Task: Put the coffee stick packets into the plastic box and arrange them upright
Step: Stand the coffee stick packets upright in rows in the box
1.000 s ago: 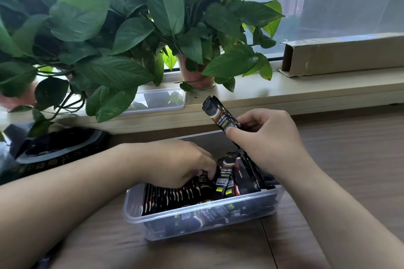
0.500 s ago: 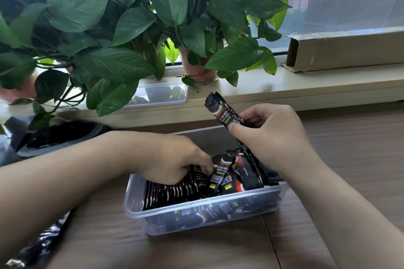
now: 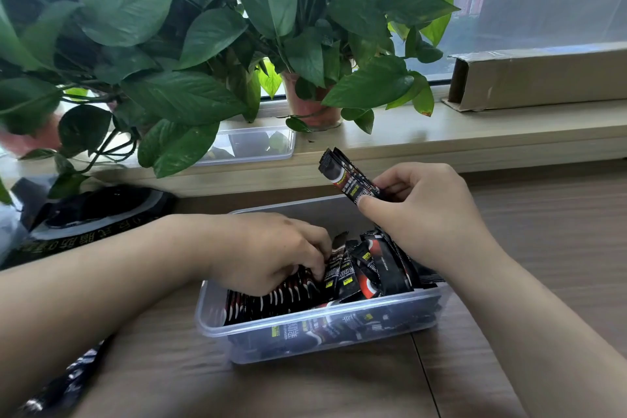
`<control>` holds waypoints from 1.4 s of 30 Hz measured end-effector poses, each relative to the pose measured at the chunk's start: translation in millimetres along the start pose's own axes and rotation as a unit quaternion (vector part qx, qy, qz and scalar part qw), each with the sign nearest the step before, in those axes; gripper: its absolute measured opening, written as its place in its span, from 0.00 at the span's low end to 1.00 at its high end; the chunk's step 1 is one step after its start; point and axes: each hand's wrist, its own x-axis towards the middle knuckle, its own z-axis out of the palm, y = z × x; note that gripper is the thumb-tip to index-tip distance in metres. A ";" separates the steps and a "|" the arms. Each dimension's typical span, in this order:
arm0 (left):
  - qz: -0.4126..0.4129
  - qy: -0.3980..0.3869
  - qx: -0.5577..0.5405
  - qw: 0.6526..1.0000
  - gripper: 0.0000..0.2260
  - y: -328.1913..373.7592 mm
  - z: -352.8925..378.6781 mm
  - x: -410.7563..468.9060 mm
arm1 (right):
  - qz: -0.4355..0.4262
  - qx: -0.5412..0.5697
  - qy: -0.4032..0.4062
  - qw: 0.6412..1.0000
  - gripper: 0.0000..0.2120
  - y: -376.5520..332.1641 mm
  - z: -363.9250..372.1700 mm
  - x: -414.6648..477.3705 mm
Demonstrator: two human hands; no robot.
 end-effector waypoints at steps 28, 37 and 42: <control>0.007 0.000 0.026 1.000 0.18 -9.8 -3.2 7.9 | -0.008 -0.034 0.010 0.999 0.04 6.9 1.5 3.2; 0.052 0.056 0.034 0.997 0.17 -22.1 9.3 11.3 | -0.004 -0.039 0.002 0.999 0.03 7.1 0.8 3.3; 0.019 0.023 -0.042 0.999 0.09 -23.2 1.0 29.9 | 0.001 -0.013 -0.008 1.000 0.02 4.8 -0.1 2.1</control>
